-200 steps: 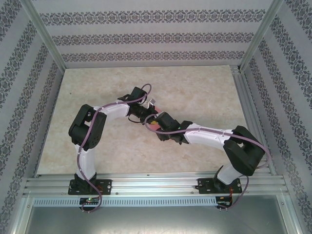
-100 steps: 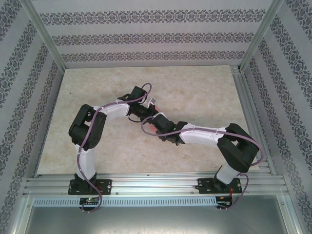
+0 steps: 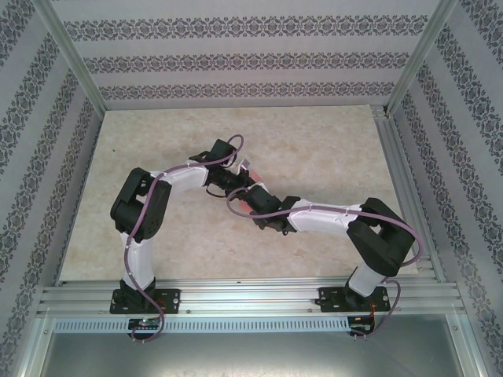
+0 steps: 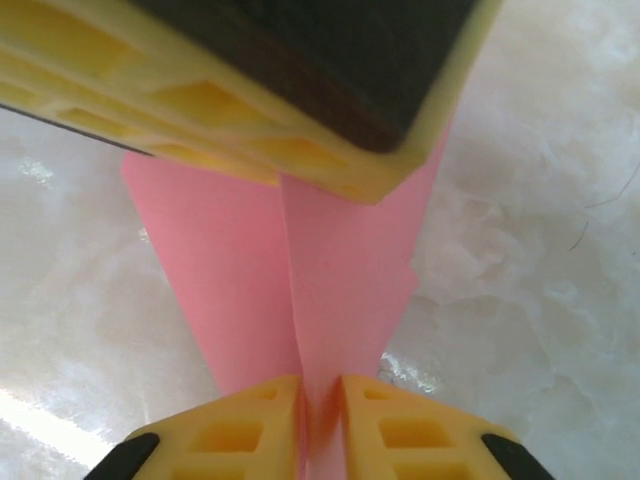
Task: Fold a paper plane with a square sheet of paper (pick it up from the middle)
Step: Fourth fold the wing at the center of the table.
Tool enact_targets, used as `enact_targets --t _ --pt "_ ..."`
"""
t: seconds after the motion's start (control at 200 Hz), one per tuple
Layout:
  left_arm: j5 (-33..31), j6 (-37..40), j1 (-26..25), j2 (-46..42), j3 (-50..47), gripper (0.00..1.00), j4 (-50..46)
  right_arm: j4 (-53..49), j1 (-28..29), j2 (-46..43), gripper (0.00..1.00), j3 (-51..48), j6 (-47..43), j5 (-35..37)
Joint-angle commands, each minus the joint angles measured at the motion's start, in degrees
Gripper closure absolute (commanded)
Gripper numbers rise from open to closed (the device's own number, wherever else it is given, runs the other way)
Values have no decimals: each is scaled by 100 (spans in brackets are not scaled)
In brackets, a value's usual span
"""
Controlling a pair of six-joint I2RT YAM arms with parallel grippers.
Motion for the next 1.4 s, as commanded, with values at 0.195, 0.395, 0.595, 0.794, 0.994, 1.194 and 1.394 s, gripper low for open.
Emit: enact_targets --t 0.195,0.395,0.595,0.794,0.994,1.194,1.394 --pt "-112 176 101 -103 135 90 -194 -221 -22 -294 74 37 449 -300" --pt "-89 172 98 -110 143 91 -184 -332 -13 -323 73 -78 563 -290" --pt "-90 170 98 -109 161 91 -201 -406 -11 -220 81 -57 632 -302" --pt "-103 189 102 -83 153 91 -227 -340 -29 -405 87 -28 615 -578" --pt "-94 226 98 -80 161 91 -278 -362 -215 -403 96 -37 649 -982" --pt "-134 262 109 -100 161 91 -342 -417 -354 -575 90 8 670 -1145" --pt "-79 265 119 -51 255 90 -401 -596 -605 -844 70 41 705 -1485"
